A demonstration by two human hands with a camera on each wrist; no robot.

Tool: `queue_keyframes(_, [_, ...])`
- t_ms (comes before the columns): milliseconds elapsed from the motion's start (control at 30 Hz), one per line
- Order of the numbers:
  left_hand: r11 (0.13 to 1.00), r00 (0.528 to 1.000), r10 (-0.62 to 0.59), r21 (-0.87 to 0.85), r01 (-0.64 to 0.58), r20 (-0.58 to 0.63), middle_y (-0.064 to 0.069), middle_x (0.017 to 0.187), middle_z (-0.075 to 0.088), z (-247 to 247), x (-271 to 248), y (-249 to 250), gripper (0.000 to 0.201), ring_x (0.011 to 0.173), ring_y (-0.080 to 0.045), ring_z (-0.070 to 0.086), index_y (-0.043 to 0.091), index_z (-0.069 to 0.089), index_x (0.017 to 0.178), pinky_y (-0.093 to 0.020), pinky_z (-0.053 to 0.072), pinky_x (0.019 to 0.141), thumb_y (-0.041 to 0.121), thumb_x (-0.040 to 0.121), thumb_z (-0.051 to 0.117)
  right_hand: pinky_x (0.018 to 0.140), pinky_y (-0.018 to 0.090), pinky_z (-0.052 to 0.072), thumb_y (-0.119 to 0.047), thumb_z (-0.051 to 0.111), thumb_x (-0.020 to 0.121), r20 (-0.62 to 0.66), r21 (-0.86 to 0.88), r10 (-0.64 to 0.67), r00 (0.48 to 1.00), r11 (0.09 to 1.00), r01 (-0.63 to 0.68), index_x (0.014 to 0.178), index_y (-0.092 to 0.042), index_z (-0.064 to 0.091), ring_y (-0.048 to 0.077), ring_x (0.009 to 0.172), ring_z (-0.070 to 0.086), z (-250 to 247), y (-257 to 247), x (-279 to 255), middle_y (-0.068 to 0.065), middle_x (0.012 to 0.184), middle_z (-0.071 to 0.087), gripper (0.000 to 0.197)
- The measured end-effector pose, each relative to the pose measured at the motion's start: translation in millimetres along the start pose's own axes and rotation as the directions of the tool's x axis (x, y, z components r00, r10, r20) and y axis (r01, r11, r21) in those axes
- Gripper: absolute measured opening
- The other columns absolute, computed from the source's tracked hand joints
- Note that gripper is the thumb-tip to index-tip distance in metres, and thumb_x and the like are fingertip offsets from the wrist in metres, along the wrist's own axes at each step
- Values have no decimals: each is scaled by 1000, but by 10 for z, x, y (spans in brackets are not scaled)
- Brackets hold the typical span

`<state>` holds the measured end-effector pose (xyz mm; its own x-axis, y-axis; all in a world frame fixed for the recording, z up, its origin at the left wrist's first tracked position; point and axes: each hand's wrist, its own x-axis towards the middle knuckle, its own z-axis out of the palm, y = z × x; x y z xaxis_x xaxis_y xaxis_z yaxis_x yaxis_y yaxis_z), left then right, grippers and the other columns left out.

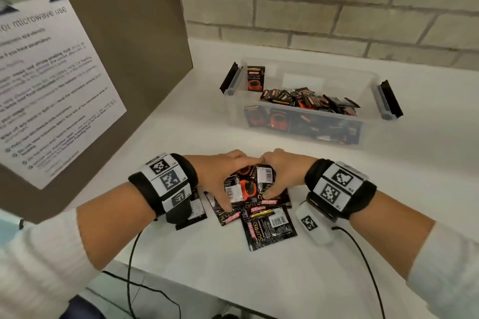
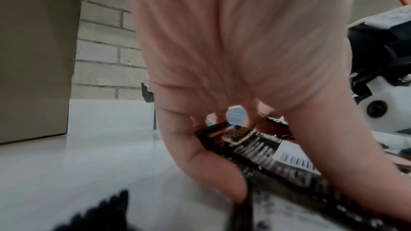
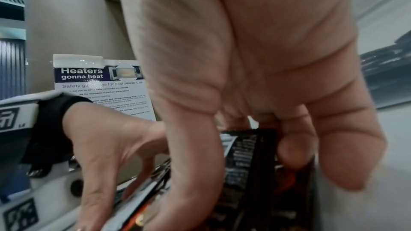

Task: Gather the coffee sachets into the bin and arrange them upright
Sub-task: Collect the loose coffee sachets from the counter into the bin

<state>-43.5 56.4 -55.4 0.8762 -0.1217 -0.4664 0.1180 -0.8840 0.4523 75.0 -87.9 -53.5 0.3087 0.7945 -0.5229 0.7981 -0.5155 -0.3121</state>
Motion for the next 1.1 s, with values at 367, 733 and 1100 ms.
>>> queue_keyframes(367, [995, 972, -67, -82, 49, -224, 2, 105, 47, 64, 159, 93, 75, 90, -12, 47, 12, 41, 117, -20, 42, 69, 28, 60, 86, 74, 27, 52, -11, 83, 65, -17, 419, 20, 1000, 908, -12, 93, -11, 61, 18, 82, 61, 89, -69, 38, 1, 87, 64, 35])
queue_keyframes(733, [910, 880, -119, -404, -88, -460, -1, 104, 58, -61, 40, 18, 50, 76, -8, 60, 24, 35, 129, -18, 52, 67, 10, 88, 60, 65, 27, 47, 3, 79, 65, -272, 668, 177, 946, 742, 53, 83, -6, 62, 18, 71, 59, -179, 173, -186, 4, 77, 64, 27])
queue_keyframes(1100, [959, 962, -273, 78, 273, -4, 5, 125, 25, 98, -441, -247, 93, 112, -16, 31, 38, 25, 135, -37, 42, 97, 27, 63, 82, 79, 33, 53, 8, 76, 66, -289, 757, 216, 932, 647, 85, 89, -10, 65, 23, 82, 65, -244, 251, -207, 8, 86, 71, 31])
